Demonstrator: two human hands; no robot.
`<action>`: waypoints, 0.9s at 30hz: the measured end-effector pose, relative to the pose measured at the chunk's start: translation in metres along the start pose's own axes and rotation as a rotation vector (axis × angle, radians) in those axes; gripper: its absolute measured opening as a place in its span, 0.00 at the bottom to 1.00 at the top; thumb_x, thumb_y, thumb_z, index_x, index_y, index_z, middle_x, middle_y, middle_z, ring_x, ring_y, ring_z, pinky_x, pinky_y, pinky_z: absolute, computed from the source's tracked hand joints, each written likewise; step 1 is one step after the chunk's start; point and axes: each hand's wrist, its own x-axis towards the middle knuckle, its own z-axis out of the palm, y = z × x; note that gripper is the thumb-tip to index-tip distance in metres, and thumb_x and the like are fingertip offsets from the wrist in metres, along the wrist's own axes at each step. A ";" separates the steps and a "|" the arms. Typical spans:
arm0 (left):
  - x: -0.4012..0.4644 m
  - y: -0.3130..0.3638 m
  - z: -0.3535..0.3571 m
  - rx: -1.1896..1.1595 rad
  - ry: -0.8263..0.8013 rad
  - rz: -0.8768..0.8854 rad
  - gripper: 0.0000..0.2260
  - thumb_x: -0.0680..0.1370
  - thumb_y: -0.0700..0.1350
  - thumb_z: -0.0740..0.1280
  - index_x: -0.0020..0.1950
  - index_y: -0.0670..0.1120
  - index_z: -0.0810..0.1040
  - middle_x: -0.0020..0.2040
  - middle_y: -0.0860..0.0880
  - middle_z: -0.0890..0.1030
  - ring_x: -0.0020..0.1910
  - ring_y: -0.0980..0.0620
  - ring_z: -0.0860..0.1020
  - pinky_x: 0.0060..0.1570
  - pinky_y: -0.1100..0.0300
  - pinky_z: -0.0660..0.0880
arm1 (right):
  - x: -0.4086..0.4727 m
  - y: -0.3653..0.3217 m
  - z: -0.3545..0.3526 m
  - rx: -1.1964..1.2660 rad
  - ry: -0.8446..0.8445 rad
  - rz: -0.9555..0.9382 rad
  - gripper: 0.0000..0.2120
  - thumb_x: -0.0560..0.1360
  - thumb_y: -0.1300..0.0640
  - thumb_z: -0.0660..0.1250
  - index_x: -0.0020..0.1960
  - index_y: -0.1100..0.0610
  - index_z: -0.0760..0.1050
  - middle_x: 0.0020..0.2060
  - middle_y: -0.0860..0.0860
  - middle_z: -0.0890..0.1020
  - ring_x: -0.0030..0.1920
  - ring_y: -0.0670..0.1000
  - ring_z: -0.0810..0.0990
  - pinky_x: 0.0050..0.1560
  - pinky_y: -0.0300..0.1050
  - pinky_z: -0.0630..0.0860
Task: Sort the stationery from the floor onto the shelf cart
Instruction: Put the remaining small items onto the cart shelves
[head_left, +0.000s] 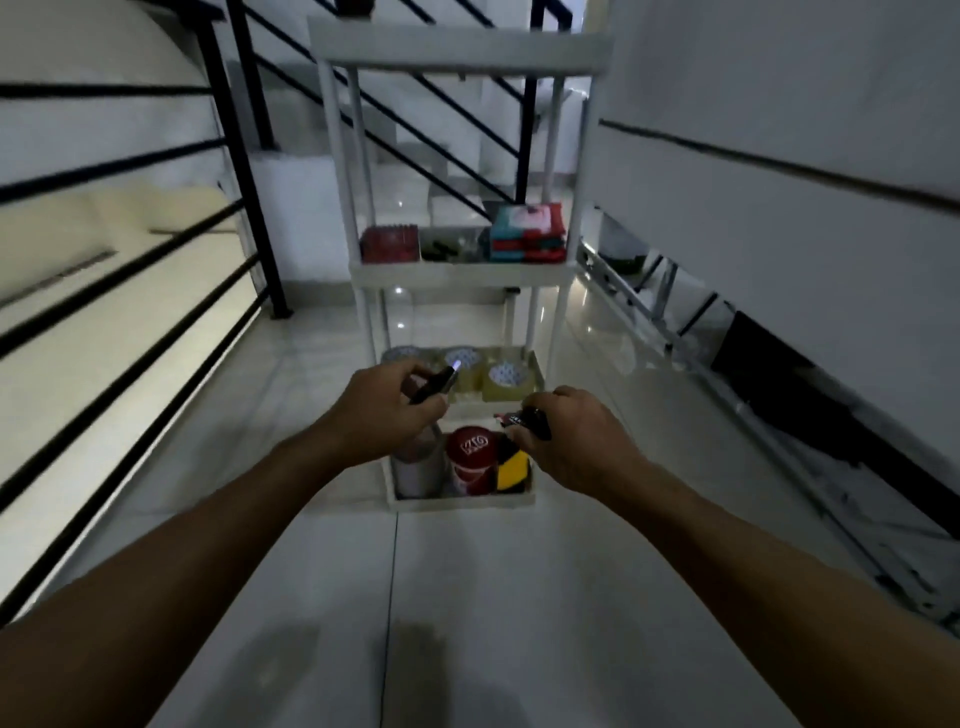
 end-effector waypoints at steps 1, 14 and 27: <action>0.006 0.009 -0.013 0.010 -0.009 -0.003 0.13 0.75 0.51 0.70 0.58 0.51 0.78 0.48 0.51 0.82 0.38 0.59 0.78 0.35 0.68 0.69 | 0.012 -0.006 -0.016 -0.008 0.012 -0.020 0.17 0.75 0.43 0.67 0.56 0.54 0.77 0.43 0.50 0.76 0.37 0.44 0.69 0.32 0.34 0.61; 0.116 0.115 -0.165 0.137 0.046 0.062 0.13 0.77 0.53 0.66 0.60 0.51 0.79 0.43 0.54 0.82 0.38 0.61 0.79 0.34 0.67 0.72 | 0.163 -0.061 -0.172 -0.133 0.175 -0.301 0.20 0.76 0.41 0.65 0.62 0.52 0.74 0.51 0.52 0.78 0.51 0.50 0.75 0.46 0.43 0.74; 0.303 0.216 -0.276 0.418 -0.033 0.171 0.12 0.83 0.47 0.57 0.59 0.45 0.77 0.54 0.44 0.79 0.48 0.49 0.73 0.45 0.58 0.65 | 0.372 -0.068 -0.299 -0.072 -0.052 -0.208 0.19 0.72 0.43 0.71 0.59 0.50 0.75 0.46 0.49 0.82 0.41 0.45 0.78 0.36 0.36 0.73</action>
